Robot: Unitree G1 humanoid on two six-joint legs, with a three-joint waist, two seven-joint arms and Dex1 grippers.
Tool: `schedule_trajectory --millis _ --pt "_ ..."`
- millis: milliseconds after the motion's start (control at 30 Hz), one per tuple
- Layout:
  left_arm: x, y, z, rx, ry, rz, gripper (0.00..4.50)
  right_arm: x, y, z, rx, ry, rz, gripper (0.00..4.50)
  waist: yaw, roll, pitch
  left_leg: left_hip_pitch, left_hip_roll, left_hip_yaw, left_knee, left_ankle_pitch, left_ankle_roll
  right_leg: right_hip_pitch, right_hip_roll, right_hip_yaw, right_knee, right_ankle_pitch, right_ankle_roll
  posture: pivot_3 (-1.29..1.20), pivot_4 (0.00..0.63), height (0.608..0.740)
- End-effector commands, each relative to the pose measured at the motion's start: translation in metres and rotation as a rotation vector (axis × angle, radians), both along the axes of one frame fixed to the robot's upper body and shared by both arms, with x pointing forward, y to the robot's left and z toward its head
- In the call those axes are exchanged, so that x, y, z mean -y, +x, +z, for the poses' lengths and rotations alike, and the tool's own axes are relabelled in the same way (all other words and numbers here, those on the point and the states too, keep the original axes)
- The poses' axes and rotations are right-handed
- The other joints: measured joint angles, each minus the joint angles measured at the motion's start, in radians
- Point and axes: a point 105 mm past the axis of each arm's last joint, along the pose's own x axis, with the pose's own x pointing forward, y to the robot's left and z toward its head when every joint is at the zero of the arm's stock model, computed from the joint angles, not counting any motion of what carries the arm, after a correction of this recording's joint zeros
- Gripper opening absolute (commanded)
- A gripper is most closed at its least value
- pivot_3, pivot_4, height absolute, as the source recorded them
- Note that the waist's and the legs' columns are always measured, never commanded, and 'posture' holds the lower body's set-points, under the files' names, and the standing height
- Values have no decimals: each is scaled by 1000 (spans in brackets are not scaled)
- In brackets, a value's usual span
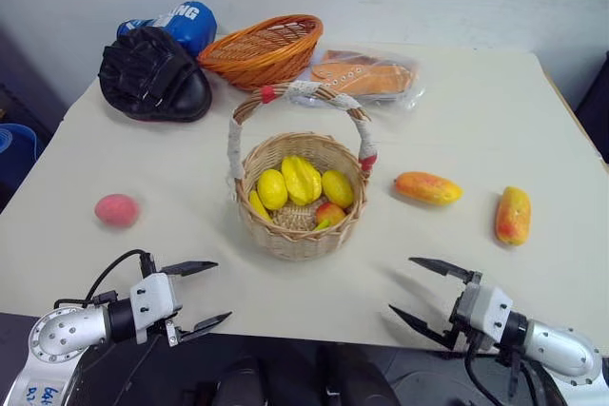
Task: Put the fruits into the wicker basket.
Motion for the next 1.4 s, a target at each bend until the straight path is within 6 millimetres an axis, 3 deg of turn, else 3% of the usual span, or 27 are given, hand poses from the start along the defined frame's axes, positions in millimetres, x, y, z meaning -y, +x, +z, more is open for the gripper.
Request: schedule_trajectory --millis 33,200,400,567,700,833,1000,1100,1233,1400 --pt "4 3 9 42 -11 -6 4500 -4 -3 8 30 12 27 4467 1 0 0 0 0 0 0 0 0 0 0 0 0 0 0 0 150 740" --pt "2 7 16 42 -76 21 4500 -8 -5 8 37 13 86 4467 -1 -1 0 0 0 0 0 0 0 0 0 0 0 0 0 0 150 740" --pt "-14 7 20 27 -96 134 4500 -10 -6 13 28 49 120 4467 -1 -1 0 0 0 0 0 0 0 0 1 0 1 0 0 0 150 740" --pt "-39 6 30 15 -272 370 4500 -27 2 44 56 235 151 4467 -4 -1 0 0 0 0 1 0 0 0 0 0 1 0 0 0 150 740" --pt "-87 -9 28 61 -426 706 4500 -40 6 66 136 314 172 4467 -5 -2 -1 1 0 -1 1 0 0 0 1 0 2 0 0 0 150 740" --pt "-157 -46 19 151 -515 1116 4500 -53 5 79 188 345 221 4467 -3 -5 -3 0 0 -2 1 0 0 0 1 -1 1 0 0 0 150 740" --pt "-209 -76 17 225 -535 1385 4500 -62 7 87 222 356 254 4467 -1 -14 -8 0 0 -2 2 0 0 1 0 -2 1 0 0 0 150 740" --pt "-207 -66 27 212 -606 1334 4500 -66 9 90 236 352 275 4467 4 -19 -12 0 0 -3 2 0 0 1 -1 -4 0 -1 -1 0 150 740" --pt "-185 -9 64 175 -587 1136 4500 -71 13 106 281 371 284 4467 14 -20 -12 -1 0 -5 1 0 -1 1 -2 -7 1 -1 -3 0 150 740" --pt "-164 39 85 150 -480 985 4500 -71 18 108 290 373 268 4467 17 -16 -12 0 1 -3 0 -1 -2 1 -3 -8 0 -1 -4 0 150 740"
